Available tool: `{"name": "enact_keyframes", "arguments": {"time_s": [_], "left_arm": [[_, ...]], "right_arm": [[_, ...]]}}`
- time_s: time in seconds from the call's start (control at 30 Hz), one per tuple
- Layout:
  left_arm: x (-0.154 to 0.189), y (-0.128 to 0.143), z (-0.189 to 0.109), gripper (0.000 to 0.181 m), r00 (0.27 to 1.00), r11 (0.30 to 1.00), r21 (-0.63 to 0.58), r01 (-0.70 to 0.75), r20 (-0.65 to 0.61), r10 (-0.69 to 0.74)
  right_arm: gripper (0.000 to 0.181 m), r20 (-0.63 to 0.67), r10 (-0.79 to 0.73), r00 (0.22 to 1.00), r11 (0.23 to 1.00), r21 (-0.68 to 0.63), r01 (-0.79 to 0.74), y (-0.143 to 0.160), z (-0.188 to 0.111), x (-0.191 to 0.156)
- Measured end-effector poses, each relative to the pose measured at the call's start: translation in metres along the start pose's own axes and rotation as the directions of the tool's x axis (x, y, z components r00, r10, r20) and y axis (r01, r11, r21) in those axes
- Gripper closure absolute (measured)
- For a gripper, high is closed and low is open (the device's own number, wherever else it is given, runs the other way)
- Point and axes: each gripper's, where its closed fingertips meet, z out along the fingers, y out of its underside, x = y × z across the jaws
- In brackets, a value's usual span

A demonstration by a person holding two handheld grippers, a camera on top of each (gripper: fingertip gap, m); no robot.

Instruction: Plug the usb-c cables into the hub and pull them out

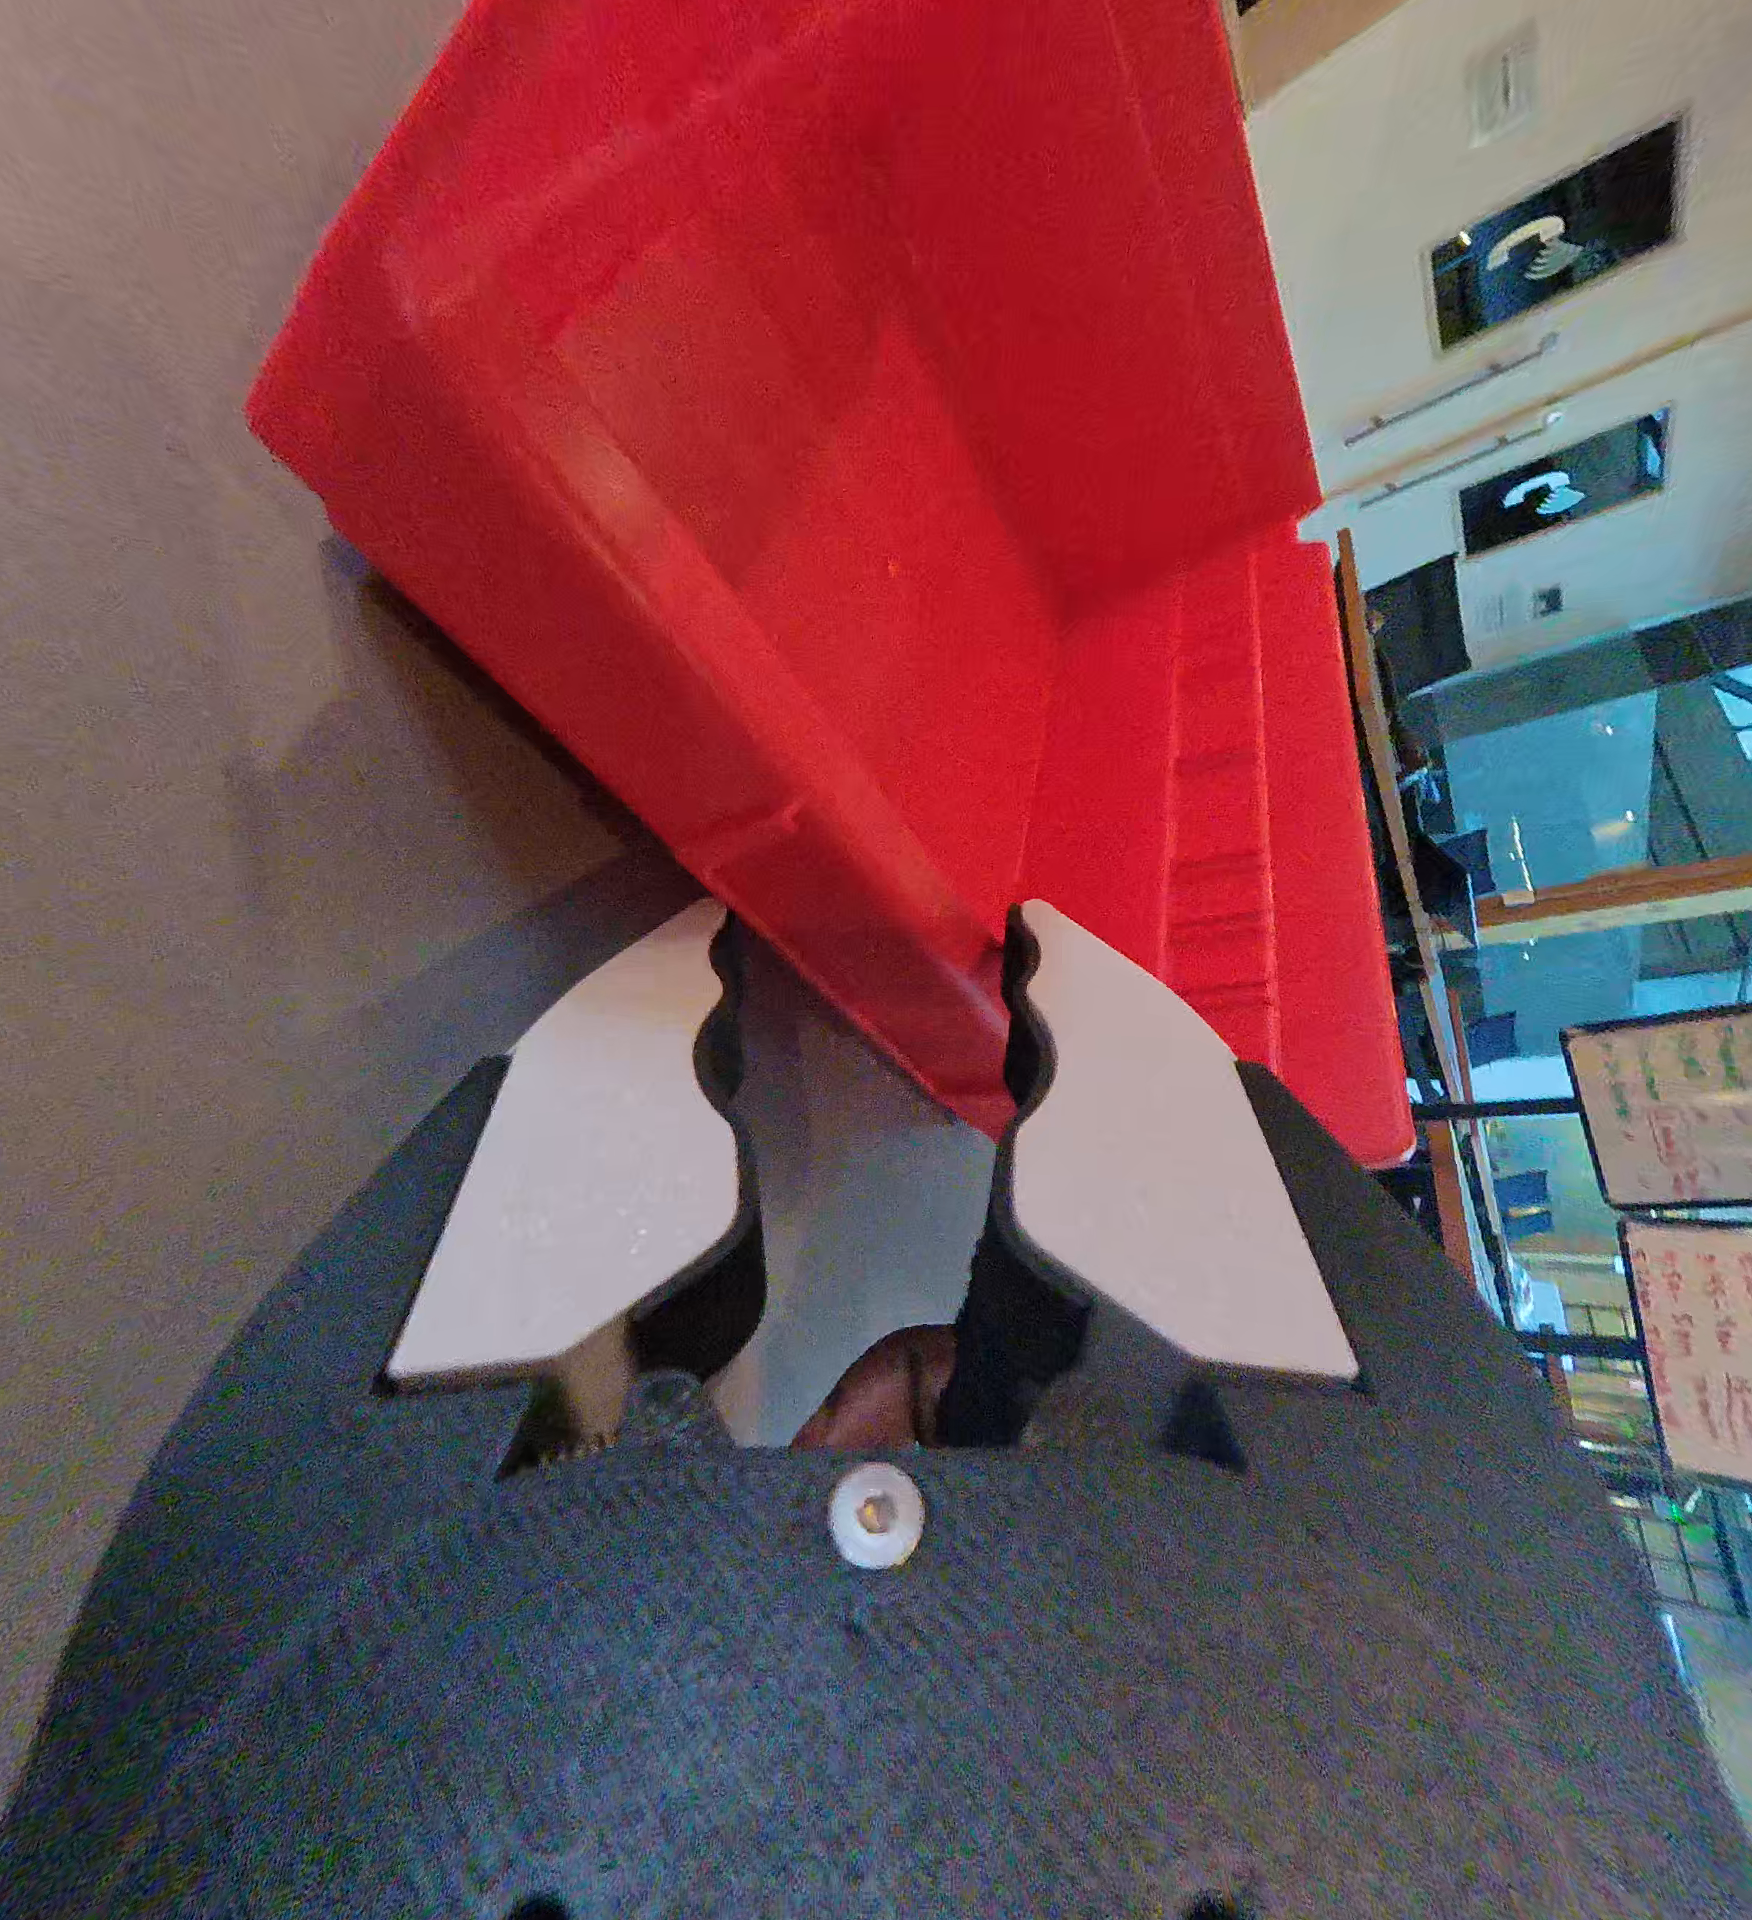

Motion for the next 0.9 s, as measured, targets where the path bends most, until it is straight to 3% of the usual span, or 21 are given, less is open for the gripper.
{"name": "enact_keyframes", "arguments": {"time_s": [0.13, 0.23, 0.3, 0.4, 0.5, 0.6, 0.67, 0.73, 0.8, 0.9], "left_arm": [[-0.001, 0.004, -0.001, 0.137, 1.0, 1.0, -0.016, 0.017, 0.019, -0.017], [-0.007, 0.012, -0.002, 0.128, 0.991, 0.991, 0.015, 0.131, 0.022, -0.131], [-0.013, 0.021, -0.004, 0.124, 0.986, 0.987, 0.02, 0.162, 0.043, -0.162], [-0.008, 0.019, -0.017, 0.12, 0.987, 0.986, 0.047, 0.158, 0.022, -0.159], [-0.009, -0.006, -0.041, 0.12, 0.961, 0.942, 0.195, 0.274, -0.081, -0.263], [-0.033, -0.051, -0.078, 0.118, 0.912, 0.818, 0.405, 0.409, -0.219, -0.347], [-0.06, -0.077, -0.098, 0.116, 0.898, 0.758, 0.483, 0.438, -0.281, -0.34], [-0.1, -0.091, -0.096, 0.117, 0.898, 0.763, 0.476, 0.437, -0.273, -0.344], [-0.132, -0.093, -0.067, 0.116, 0.917, 0.855, 0.355, 0.379, -0.272, -0.293], [-0.156, -0.083, 0.003, 0.117, 0.932, 0.981, 0.08, 0.176, -0.334, -0.14]], "right_arm": [[0.124, -0.059, 0.074, 0.996, 0.997, -0.017, -0.075, 0.012, -0.011, 0.009], [0.098, -0.002, 0.225, 0.974, 0.972, 0.063, -0.225, 0.0, -0.023, 0.015], [0.097, 0.041, 0.335, 0.941, 0.923, 0.189, -0.336, -0.021, -0.036, 0.025], [0.101, 0.205, 0.455, 0.867, 0.713, 0.498, -0.493, -0.078, -0.078, 0.046], [0.1, 0.374, 0.489, 0.788, 0.397, 0.709, -0.583, -0.125, -0.13, 0.072], [0.103, 0.552, 0.449, 0.702, 0.02, 0.779, -0.626, -0.163, -0.18, 0.096], [0.102, 0.663, 0.337, 0.669, -0.171, 0.742, -0.649, -0.194, -0.204, 0.096], [0.099, 0.751, 0.198, 0.63, -0.285, 0.659, -0.696, -0.228, -0.213, 0.079], [0.096, 0.829, 0.05, 0.557, -0.347, 0.538, -0.768, -0.262, -0.21, 0.051], [0.095, 0.914, -0.094, 0.394, -0.324, 0.346, -0.881, -0.301, -0.19, 0.004]]}}
